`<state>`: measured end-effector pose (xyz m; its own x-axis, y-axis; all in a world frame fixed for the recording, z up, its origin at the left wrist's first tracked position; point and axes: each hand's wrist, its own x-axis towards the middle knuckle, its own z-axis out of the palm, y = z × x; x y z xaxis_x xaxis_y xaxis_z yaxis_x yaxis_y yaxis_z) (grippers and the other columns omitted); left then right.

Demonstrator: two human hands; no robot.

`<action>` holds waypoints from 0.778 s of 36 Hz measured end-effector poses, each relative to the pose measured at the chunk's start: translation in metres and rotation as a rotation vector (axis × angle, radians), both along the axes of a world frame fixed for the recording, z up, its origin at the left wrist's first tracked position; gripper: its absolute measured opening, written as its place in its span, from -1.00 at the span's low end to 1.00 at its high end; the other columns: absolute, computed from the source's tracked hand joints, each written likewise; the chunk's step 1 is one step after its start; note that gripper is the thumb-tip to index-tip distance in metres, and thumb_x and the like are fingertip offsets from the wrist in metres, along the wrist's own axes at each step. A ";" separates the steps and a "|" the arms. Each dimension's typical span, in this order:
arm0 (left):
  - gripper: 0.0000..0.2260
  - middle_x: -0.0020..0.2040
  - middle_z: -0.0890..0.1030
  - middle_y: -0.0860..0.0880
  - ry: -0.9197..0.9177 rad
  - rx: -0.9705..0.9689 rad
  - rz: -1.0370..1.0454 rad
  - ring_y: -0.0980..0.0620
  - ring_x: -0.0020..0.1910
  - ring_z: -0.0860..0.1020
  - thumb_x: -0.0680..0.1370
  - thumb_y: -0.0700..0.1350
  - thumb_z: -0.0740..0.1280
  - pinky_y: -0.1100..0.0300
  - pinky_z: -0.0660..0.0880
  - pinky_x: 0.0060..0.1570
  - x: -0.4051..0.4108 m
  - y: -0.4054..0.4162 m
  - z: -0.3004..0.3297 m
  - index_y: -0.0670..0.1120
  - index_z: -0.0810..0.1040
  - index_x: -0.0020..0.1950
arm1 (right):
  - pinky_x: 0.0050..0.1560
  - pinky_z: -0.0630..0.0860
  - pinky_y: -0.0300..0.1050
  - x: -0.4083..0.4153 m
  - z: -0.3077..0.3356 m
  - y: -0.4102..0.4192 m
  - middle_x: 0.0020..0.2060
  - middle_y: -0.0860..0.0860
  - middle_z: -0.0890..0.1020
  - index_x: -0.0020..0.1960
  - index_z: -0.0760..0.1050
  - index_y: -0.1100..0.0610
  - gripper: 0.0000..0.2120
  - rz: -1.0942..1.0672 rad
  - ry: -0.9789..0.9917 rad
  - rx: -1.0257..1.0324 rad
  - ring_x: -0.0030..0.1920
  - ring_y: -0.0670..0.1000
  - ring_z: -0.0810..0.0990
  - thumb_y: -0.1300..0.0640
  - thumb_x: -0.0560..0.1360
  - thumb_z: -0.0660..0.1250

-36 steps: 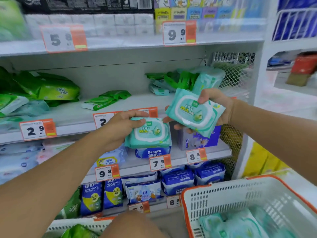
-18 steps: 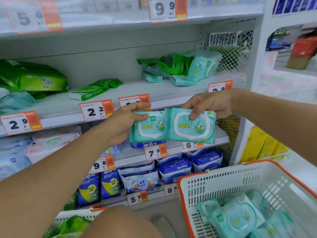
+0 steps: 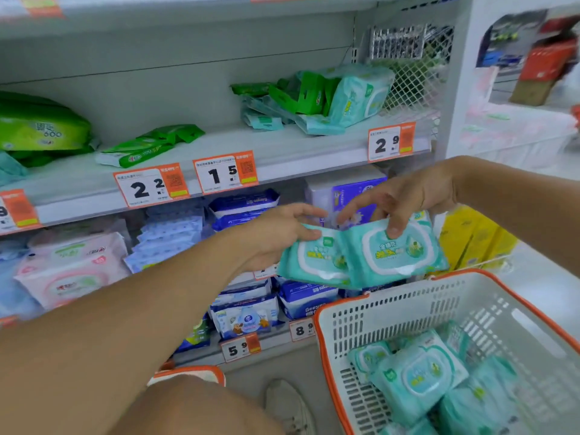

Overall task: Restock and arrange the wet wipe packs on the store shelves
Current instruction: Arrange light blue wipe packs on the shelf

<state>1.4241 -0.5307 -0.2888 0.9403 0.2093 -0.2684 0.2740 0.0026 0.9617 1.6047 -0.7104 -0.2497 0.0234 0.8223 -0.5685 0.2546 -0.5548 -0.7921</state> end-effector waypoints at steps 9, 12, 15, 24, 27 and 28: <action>-0.62 0.24 0.57 -0.06 -0.179 0.903 -0.116 0.04 0.01 0.51 0.53 -0.13 0.42 0.25 0.44 0.03 0.075 -0.024 0.018 -0.09 0.48 0.33 | -0.21 0.44 -0.35 0.025 -0.023 -0.023 -0.16 -0.06 0.63 -0.05 0.54 -0.11 -0.84 -0.112 -1.092 -0.015 -0.15 -0.05 0.56 0.15 0.50 0.43; -0.65 0.17 0.59 -0.09 -0.426 1.248 0.116 -0.07 0.09 0.54 0.54 -0.02 0.38 0.13 0.46 0.12 0.095 0.031 0.074 -0.08 0.51 0.30 | -0.17 0.50 -0.25 0.042 0.031 -0.001 -0.18 0.00 0.61 -0.01 0.56 0.06 -0.81 -0.671 -0.995 0.670 -0.20 0.00 0.58 0.22 0.43 0.50; -0.55 0.33 0.52 -0.12 -0.174 1.551 0.070 -0.17 0.29 0.48 0.57 0.17 0.26 0.03 0.44 0.23 0.107 0.072 0.104 -0.04 0.45 0.38 | 0.00 0.54 -0.09 0.081 0.072 0.032 0.00 0.01 0.61 0.21 0.49 0.05 -0.50 -0.858 -1.108 0.745 -0.08 0.03 0.61 0.05 0.33 0.58; -0.42 0.59 0.16 0.00 0.546 1.127 -0.237 -0.07 0.53 0.23 0.61 0.20 0.20 -0.07 0.14 0.49 0.131 0.130 0.099 0.04 0.18 0.59 | 0.44 0.31 0.26 0.179 0.082 0.124 0.60 0.03 0.01 0.61 -0.07 -0.10 -0.04 -0.242 -1.784 0.068 0.55 0.29 0.10 0.41 0.43 0.34; -0.35 0.61 0.09 0.06 0.603 1.207 -0.294 -0.11 0.53 0.22 0.58 0.27 0.23 -0.15 0.28 0.38 0.134 0.129 0.111 0.16 0.07 0.60 | 0.38 0.40 0.08 0.200 0.081 0.141 0.52 0.10 0.26 0.58 0.10 -0.03 -0.12 -0.218 -1.745 0.163 0.42 0.25 0.35 0.41 0.38 0.36; -0.33 0.61 0.10 0.07 0.591 1.262 -0.296 -0.10 0.52 0.23 0.56 0.31 0.23 -0.12 0.32 0.36 0.133 0.129 0.113 0.17 0.08 0.60 | 0.32 0.44 0.03 0.203 0.080 0.146 0.45 0.14 0.36 0.56 0.15 0.00 -0.15 -0.216 -1.730 0.179 0.36 0.23 0.41 0.39 0.37 0.38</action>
<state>1.5570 -0.4021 -0.1761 0.8079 0.4181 -0.4153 0.4684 -0.8832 0.0220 1.8082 -0.5641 -0.1695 0.5585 0.7671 0.3157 0.7364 -0.6337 0.2370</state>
